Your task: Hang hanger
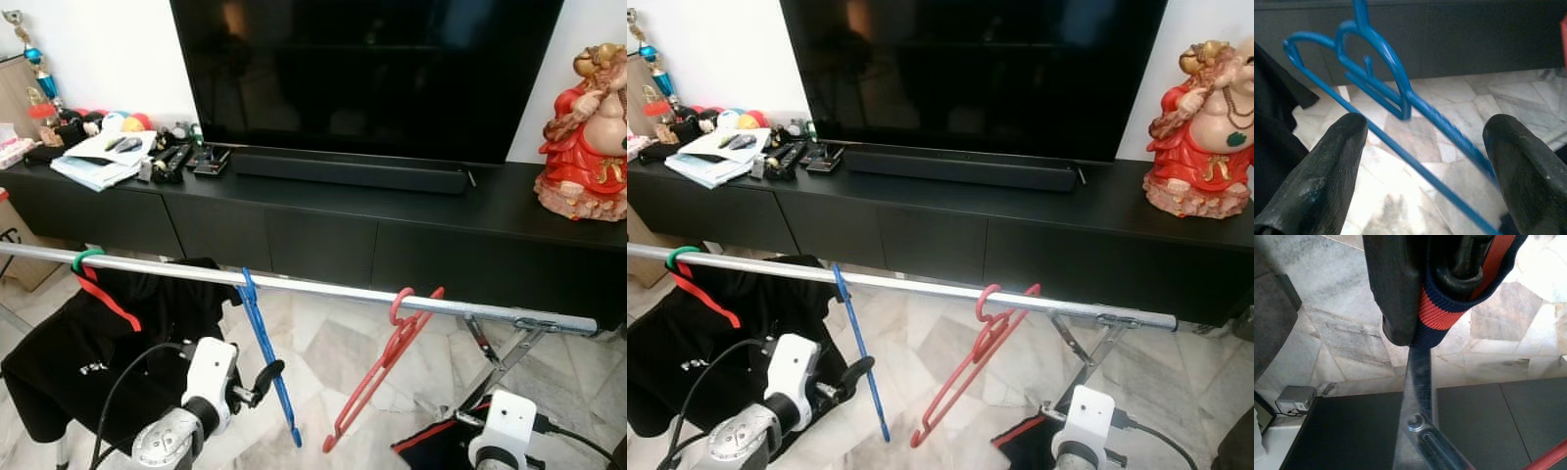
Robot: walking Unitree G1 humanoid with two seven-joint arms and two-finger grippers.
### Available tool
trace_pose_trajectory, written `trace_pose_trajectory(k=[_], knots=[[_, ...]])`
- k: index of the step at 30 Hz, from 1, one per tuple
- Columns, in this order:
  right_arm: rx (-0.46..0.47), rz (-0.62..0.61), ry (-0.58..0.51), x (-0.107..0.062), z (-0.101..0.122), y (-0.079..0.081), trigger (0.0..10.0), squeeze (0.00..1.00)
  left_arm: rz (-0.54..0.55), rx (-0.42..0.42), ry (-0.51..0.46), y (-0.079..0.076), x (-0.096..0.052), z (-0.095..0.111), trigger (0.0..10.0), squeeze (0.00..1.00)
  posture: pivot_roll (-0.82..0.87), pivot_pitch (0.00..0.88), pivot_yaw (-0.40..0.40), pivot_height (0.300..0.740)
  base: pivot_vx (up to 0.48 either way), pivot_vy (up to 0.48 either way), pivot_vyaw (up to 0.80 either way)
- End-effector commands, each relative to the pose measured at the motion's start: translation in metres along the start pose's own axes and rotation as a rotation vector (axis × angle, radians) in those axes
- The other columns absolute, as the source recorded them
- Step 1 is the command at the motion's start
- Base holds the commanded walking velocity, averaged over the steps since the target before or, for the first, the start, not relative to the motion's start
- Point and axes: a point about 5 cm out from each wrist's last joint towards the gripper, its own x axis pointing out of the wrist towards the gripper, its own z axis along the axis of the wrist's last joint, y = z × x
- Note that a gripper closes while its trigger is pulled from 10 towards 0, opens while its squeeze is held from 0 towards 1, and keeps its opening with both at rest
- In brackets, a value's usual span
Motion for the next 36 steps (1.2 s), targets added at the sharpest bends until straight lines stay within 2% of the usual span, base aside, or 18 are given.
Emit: trace_pose_trajectory(k=[1, 8, 18, 22, 28, 32, 35, 36], knots=[[-0.002, 0.012, -0.027, 0.000, 0.004, 0.003, 10.0, 0.00, 0.020, 0.014, 0.007, 0.003, 0.002, 0.004, 10.0, 0.00, 0.05, 0.032, 0.062, 0.740, 0.000, 0.000, 0.00], [-0.001, 0.010, -0.033, -0.001, 0.005, 0.004, 10.0, 0.00, 0.189, 0.034, 0.100, 0.011, 0.016, 0.007, 10.0, 0.00, 0.04, 0.037, 0.063, 0.740, 0.000, 0.000, 0.00], [-0.001, 0.008, -0.028, -0.001, 0.003, 0.004, 10.0, 0.00, 0.278, 0.047, 0.145, 0.020, 0.015, 0.005, 10.0, 0.00, 0.05, 0.047, 0.066, 0.740, 0.000, 0.000, 0.00], [-0.002, 0.009, -0.027, -0.001, 0.003, 0.004, 10.0, 0.00, 0.271, 0.051, 0.147, 0.021, 0.013, 0.006, 10.0, 0.00, 0.05, 0.047, 0.066, 0.740, 0.000, 0.000, 0.00], [-0.002, 0.011, -0.026, -0.001, 0.003, 0.004, 10.0, 0.00, 0.177, 0.030, 0.123, 0.015, 0.015, 0.007, 10.0, 0.00, 0.05, 0.049, 0.065, 0.740, 0.000, 0.000, 0.00], [-0.002, 0.011, -0.026, -0.001, 0.003, 0.005, 10.0, 0.00, 0.125, -0.032, 0.119, 0.012, 0.016, 0.000, 10.0, 0.00, 0.04, 0.053, 0.065, 0.740, 0.000, 0.000, 0.00], [-0.002, 0.011, -0.024, -0.001, 0.003, 0.005, 10.0, 0.00, 0.127, -0.043, 0.117, 0.016, 0.018, -0.004, 10.0, 0.00, 0.04, 0.054, 0.064, 0.740, 0.000, 0.000, 0.00], [-0.002, 0.011, -0.024, -0.001, 0.003, 0.005, 10.0, 0.00, 0.132, -0.047, 0.114, 0.018, 0.019, -0.005, 9.6, 0.00, 0.04, 0.054, 0.065, 0.740, 0.000, 0.000, 0.00]])
